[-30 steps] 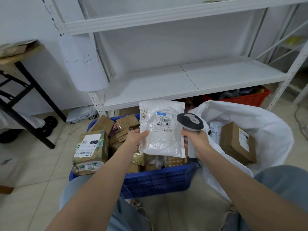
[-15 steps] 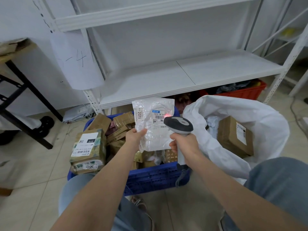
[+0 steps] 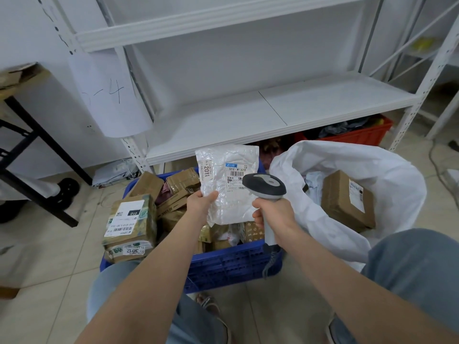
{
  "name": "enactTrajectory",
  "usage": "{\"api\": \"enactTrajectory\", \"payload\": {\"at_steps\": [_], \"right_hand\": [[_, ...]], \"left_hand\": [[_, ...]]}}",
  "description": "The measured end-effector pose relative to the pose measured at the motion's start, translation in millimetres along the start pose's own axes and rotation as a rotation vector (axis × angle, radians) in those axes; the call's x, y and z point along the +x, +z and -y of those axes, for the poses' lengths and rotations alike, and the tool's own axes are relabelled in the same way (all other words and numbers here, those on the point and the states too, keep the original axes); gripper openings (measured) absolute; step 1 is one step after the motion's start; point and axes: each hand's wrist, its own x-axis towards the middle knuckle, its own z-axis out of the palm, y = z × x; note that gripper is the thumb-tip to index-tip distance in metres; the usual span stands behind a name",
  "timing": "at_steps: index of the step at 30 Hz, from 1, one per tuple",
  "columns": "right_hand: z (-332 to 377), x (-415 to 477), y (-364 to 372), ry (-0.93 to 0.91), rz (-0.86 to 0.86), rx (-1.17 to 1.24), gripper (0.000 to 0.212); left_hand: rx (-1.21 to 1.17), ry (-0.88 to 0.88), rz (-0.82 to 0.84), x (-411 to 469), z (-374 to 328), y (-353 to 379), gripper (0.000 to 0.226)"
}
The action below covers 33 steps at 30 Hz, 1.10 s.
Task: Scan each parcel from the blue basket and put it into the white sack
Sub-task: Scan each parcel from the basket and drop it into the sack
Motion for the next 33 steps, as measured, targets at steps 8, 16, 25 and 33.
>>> {"api": "enactTrajectory", "payload": {"at_steps": [8,16,25,33], "right_hand": [[26,12,-22,-0.062,-0.101,0.134,0.017],[59,57,-121,0.022,-0.153,0.401,0.031],[53,107,-220,0.158,-0.572,0.286,0.01],[24,176,-238,0.152,-0.503,0.066,0.009]], "left_hand": [[0.05,0.067,0.024,-5,-31,22,0.03],[0.205,0.152,0.208,-11,-62,146,0.034],[1.187,0.449,0.211,10,-35,268,0.065],[1.363,0.45,0.23,78,-11,265,0.048]]}}
